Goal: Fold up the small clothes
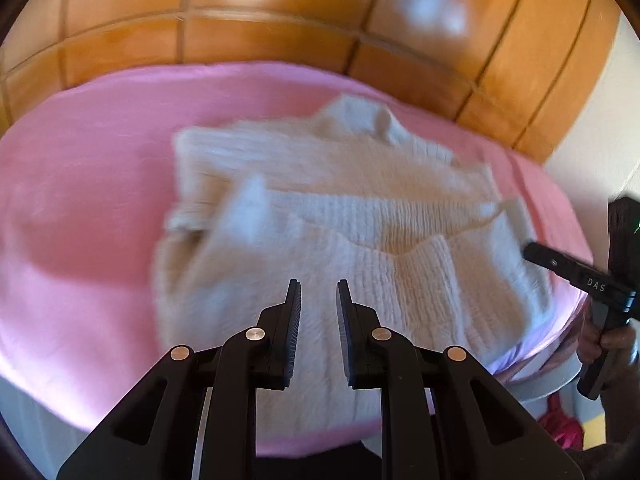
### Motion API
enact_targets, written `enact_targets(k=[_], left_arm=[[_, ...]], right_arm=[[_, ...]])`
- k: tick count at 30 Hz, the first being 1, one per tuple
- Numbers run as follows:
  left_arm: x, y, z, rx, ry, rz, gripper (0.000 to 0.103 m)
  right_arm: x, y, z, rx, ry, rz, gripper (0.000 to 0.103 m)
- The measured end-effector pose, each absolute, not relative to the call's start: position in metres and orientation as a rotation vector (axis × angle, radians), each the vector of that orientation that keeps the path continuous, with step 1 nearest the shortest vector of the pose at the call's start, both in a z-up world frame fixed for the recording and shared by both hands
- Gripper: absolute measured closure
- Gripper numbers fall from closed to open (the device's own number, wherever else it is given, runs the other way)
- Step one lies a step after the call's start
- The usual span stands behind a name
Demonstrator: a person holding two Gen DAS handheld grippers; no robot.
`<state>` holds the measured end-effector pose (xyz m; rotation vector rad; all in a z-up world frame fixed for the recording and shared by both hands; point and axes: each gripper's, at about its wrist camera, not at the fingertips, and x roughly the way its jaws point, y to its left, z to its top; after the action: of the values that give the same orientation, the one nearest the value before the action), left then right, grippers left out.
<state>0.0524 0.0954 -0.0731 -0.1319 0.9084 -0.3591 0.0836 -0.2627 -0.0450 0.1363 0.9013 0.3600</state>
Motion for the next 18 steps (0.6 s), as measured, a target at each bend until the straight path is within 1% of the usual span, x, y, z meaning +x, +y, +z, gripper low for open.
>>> enact_targets(k=[2,3,4,5,6,7,8,9,12,18], left_arm=[[0.068,0.081,-0.088,-0.105,0.953,-0.362,0.087],[0.073,0.076,-0.095,-0.086,0.966,-0.364,0.084],[0.079,0.071,-0.098,-0.07,0.967,-0.365,0.08],[0.081,0.07,-0.102,-0.057,0.962,-0.363,0.079],[0.079,0.07,-0.104,-0.048,0.952,-0.362,0.079],[0.075,0.069,-0.105,-0.024,0.935,-0.364,0.08],[0.072,0.067,-0.103,-0.003,0.92,-0.369,0.094],[0.068,0.066,-0.102,0.01,0.905,-0.375,0.103],[0.061,0.07,-0.091,0.005,0.861,-0.378,0.103],[0.058,0.092,-0.044,-0.104,0.705,-0.346,0.103]], right_arm=[[0.093,-0.247,-0.057,0.118,0.938,0.375,0.062],[0.1,-0.239,-0.064,0.104,0.954,0.377,0.063],[0.105,-0.233,-0.073,0.075,0.969,0.365,0.067],[0.108,-0.23,-0.077,0.057,0.977,0.36,0.079],[0.11,-0.229,-0.081,0.053,0.98,0.355,0.083],[0.108,-0.231,-0.081,0.061,0.976,0.356,0.096],[0.106,-0.234,-0.08,0.07,0.973,0.36,0.097],[0.103,-0.235,-0.076,0.071,0.963,0.356,0.098],[0.096,-0.236,-0.06,0.062,0.92,0.362,0.099],[0.09,-0.236,-0.025,0.06,0.799,0.35,0.099]])
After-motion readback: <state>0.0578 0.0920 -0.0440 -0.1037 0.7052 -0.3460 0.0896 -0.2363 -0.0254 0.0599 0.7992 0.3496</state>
